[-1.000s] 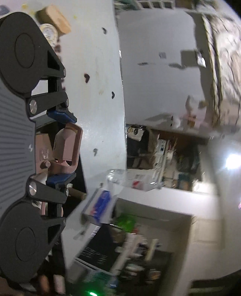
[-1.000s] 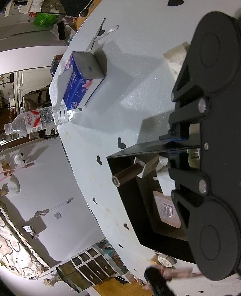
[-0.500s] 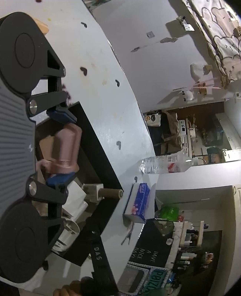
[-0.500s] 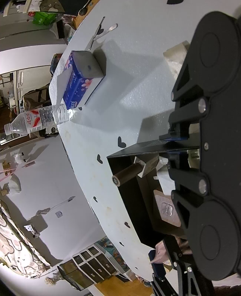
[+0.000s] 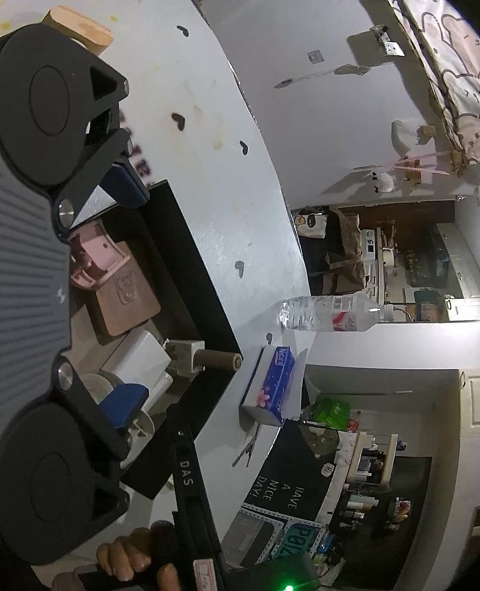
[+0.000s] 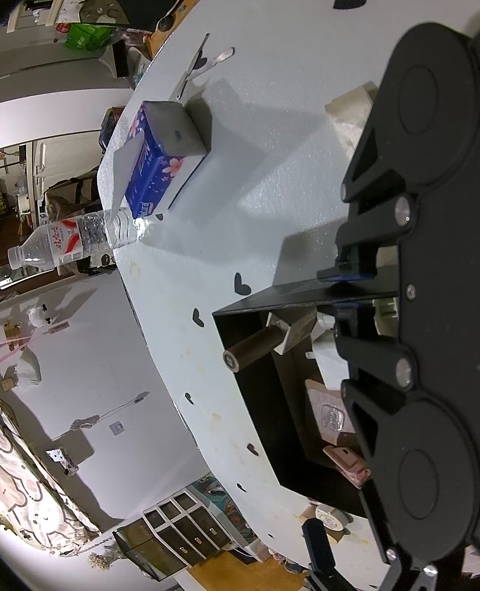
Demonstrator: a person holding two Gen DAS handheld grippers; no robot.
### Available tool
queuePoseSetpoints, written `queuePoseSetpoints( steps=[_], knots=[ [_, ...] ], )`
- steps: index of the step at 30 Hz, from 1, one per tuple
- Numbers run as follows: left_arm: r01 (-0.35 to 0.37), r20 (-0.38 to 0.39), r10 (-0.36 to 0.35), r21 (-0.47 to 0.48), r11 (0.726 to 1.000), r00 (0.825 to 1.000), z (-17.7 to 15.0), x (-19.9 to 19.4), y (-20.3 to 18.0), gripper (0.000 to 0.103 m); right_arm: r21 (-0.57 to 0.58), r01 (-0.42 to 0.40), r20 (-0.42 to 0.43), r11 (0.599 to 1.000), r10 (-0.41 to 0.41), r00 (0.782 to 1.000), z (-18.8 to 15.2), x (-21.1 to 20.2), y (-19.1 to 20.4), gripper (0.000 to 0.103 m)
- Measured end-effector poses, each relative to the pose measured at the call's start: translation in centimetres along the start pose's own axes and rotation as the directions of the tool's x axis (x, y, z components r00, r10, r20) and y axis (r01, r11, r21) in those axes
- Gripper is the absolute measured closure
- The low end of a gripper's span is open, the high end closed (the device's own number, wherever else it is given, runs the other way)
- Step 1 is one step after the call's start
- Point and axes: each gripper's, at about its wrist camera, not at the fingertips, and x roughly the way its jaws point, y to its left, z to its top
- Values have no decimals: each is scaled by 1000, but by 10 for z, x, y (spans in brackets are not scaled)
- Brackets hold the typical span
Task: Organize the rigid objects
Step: 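Drop the pink clip into the black box with the left gripper, then move the left gripper to the round tape measure and grasp it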
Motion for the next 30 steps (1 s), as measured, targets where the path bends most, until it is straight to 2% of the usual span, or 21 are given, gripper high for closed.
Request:
queuePoseSetpoints(
  steps=[13, 21, 26, 30],
  knots=[
    [12, -7, -12, -26, 1000, 1000, -1, -8, -2, 0, -1, 1, 0, 1000, -1, 1000, 0, 0, 0, 92],
    [45, 1, -45, -58, 997, 999, -12, -31, 4, 0, 0, 0, 0, 1000, 0, 1000, 0, 0, 0, 92],
    [34, -8, -35, -97, 995, 999, -24, -46, 18, 0, 0, 1, 0, 1000, -1, 1000, 0, 0, 0, 92],
    [-8, -20, 5, -147, 989, 1000, -33, -52, 36, 0, -1, 1, 0, 1000, -1, 1000, 0, 0, 0, 92]
  ],
)
